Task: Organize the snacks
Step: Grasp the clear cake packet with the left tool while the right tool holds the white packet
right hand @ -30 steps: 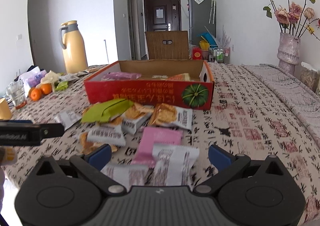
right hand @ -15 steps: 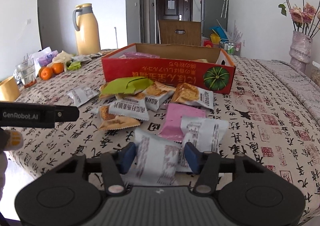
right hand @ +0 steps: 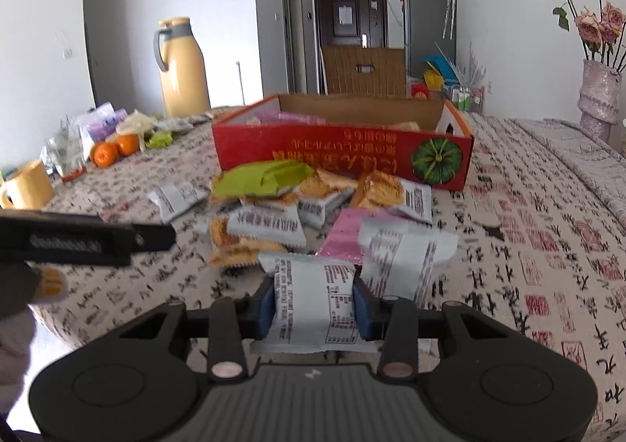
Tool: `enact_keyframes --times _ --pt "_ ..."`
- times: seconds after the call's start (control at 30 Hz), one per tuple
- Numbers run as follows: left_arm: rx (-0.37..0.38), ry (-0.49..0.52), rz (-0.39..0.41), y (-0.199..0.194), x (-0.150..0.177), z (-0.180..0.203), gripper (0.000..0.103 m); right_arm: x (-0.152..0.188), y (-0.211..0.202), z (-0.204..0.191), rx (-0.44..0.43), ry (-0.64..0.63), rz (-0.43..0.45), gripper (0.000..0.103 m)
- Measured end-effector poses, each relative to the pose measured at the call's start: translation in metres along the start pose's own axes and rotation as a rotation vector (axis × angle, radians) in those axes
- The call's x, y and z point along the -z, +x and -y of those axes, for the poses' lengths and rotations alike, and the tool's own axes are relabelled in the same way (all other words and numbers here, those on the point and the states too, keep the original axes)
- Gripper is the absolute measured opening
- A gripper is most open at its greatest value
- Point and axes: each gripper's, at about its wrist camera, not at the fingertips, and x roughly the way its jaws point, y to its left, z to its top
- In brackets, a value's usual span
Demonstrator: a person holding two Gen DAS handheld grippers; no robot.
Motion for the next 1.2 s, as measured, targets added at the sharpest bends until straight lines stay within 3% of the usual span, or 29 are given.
enact_keyframes --times 0.47,0.7,1.0,1.1,1.2 --pt "0.005 0.131 -0.044 0.037 -0.008 0.036 0.103 -0.03 -0.007 0.04 0.049 0.066 0.137 0.039" --pt "0.007 0.195 -0.072 0.059 -0.013 0.049 0.103 -0.031 -0.007 0.076 0.122 0.137 0.162 0.039" --pt "0.039 0.186 -0.102 0.073 -0.017 0.054 0.103 -0.027 0.006 0.102 0.144 0.188 0.146 0.039" --pt "0.053 0.185 -0.108 0.076 -0.017 0.055 0.098 -0.026 0.009 0.102 0.141 0.191 0.138 0.039" --pt "0.077 0.181 -0.115 0.078 -0.017 0.054 0.087 -0.025 0.011 0.103 0.142 0.193 0.13 0.039"
